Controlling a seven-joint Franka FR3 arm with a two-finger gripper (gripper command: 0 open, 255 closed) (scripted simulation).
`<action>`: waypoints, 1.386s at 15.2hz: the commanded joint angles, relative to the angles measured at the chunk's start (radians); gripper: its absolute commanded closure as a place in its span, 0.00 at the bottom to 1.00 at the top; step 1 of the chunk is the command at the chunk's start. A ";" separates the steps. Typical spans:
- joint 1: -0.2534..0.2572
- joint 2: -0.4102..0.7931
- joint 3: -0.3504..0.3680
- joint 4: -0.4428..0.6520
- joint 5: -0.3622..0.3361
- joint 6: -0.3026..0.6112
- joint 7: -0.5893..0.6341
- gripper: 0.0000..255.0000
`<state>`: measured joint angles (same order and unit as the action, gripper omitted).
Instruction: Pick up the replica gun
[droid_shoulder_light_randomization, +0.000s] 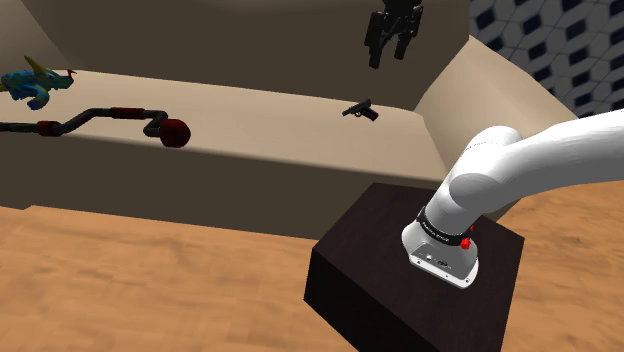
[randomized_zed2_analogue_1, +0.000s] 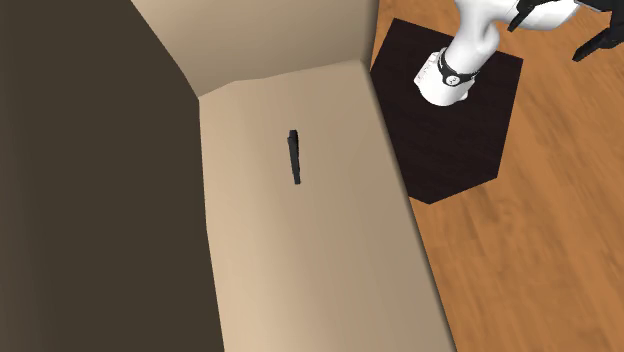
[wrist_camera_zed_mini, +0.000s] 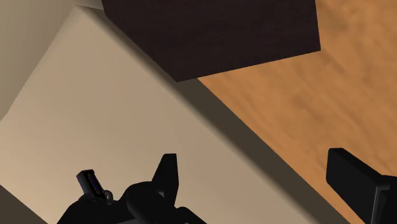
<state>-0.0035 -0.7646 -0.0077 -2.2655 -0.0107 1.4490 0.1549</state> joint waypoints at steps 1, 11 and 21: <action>0.000 0.000 0.000 0.000 0.000 0.000 0.000 0.00; -0.010 0.062 -0.222 -0.161 -0.131 0.263 -0.325 0.00; 0.017 0.319 -0.460 -0.158 -0.170 0.554 -0.663 0.00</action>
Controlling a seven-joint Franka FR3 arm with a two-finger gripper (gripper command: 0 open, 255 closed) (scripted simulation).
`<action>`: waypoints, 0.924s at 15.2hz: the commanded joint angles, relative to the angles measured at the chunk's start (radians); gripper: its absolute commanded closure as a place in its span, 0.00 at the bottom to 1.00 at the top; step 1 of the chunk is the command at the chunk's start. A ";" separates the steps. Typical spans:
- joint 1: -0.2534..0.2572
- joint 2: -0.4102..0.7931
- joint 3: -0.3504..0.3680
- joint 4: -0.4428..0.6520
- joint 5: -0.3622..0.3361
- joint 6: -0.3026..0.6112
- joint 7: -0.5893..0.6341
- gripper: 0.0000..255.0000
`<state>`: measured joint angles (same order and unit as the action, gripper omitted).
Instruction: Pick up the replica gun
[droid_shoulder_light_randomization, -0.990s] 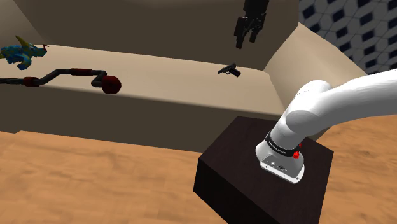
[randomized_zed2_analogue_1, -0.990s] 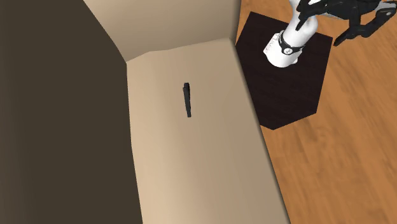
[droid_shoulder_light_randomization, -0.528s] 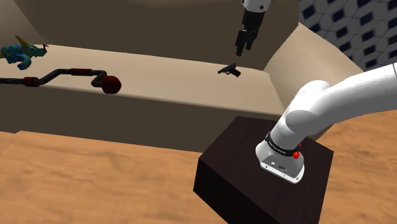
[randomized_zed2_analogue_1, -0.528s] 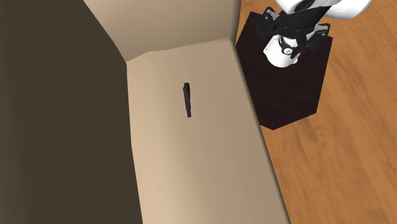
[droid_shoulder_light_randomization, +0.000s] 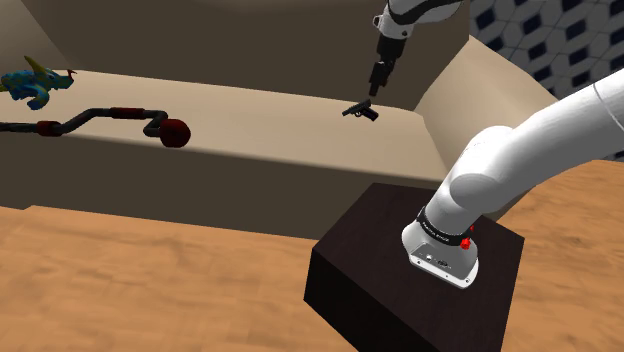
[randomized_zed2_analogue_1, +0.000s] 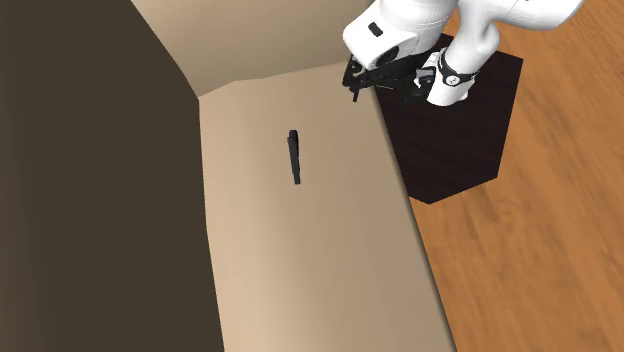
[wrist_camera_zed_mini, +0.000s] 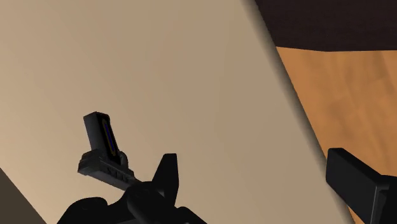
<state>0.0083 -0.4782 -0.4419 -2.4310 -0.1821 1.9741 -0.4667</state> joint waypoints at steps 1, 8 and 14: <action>0.012 0.068 -0.050 0.017 0.010 0.057 -0.079 0.00; 0.074 0.362 -0.204 0.130 0.167 0.224 -0.391 0.00; 0.043 0.666 -0.227 0.296 0.432 0.280 -0.711 0.00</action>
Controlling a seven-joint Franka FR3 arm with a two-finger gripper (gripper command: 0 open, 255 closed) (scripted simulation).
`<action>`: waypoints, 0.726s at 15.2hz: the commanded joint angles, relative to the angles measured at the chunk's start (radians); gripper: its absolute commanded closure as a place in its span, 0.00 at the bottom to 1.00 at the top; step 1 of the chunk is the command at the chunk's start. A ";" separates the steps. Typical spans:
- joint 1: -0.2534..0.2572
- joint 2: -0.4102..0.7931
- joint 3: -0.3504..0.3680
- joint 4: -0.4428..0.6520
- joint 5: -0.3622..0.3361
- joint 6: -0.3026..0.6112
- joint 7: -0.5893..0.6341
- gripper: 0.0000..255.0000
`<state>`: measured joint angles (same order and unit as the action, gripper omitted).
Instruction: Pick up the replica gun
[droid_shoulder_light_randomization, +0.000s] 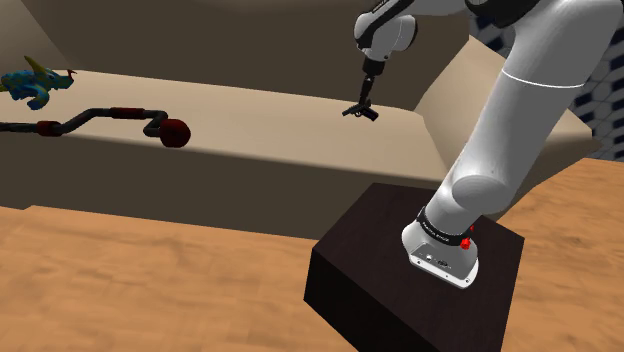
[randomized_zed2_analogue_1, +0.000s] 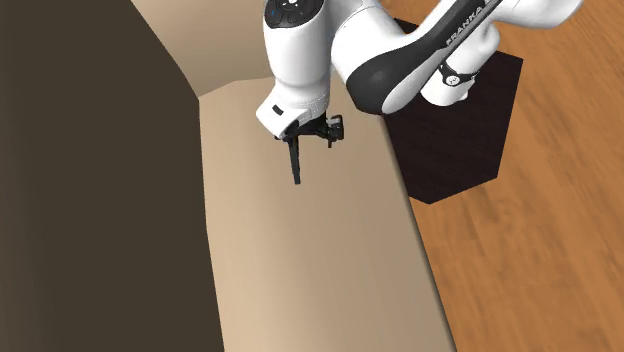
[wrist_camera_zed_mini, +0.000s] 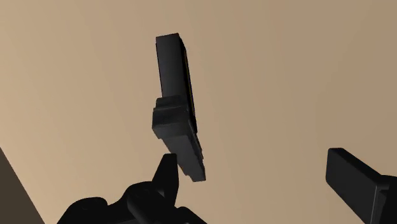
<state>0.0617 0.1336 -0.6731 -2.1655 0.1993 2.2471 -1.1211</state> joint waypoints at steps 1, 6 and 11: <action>-0.030 0.102 0.016 0.064 0.091 0.008 -0.103 0.00; -0.095 0.236 0.068 0.150 0.192 0.023 -0.216 0.00; -0.113 0.284 0.091 0.142 0.235 0.070 -0.246 0.00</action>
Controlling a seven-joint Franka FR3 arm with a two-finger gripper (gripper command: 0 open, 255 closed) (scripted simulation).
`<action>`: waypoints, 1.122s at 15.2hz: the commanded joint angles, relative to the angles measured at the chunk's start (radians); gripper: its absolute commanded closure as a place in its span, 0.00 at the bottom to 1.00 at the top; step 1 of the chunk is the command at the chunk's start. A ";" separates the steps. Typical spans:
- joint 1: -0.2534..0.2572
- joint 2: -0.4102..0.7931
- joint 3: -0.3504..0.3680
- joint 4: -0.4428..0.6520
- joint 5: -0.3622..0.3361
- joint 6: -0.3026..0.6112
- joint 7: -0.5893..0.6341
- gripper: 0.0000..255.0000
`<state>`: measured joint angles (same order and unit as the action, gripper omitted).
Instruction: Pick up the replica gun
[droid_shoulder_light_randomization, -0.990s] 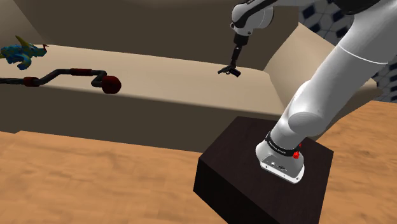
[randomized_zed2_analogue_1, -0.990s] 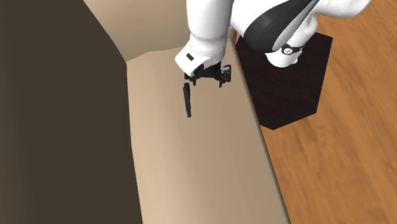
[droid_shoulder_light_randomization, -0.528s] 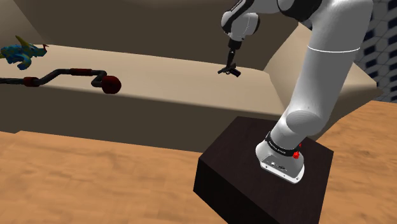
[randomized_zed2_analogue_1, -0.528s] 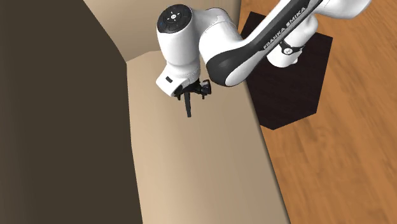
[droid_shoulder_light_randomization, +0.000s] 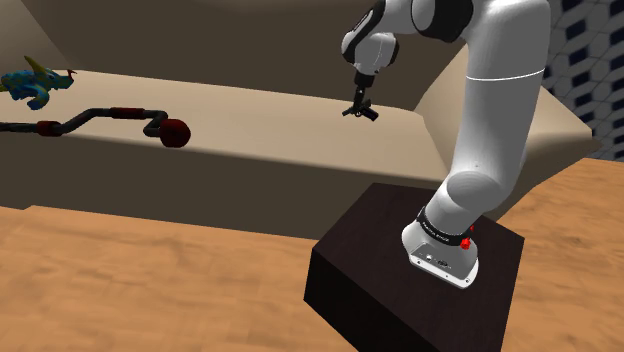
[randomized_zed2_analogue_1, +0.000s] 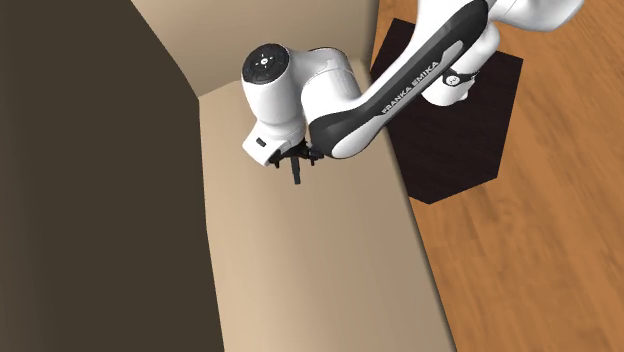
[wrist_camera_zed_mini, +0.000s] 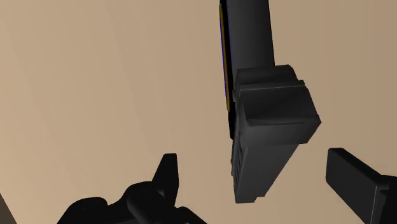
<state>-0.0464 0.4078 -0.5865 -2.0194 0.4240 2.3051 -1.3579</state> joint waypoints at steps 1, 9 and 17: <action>-0.007 0.015 0.008 -0.005 0.015 0.017 -0.013 0.00; -0.007 0.014 0.007 -0.005 0.014 0.016 -0.013 1.00; 0.011 -0.033 -0.016 0.003 -0.028 -0.029 0.018 1.00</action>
<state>-0.0395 0.3837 -0.5985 -2.0209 0.4051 2.2870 -1.3480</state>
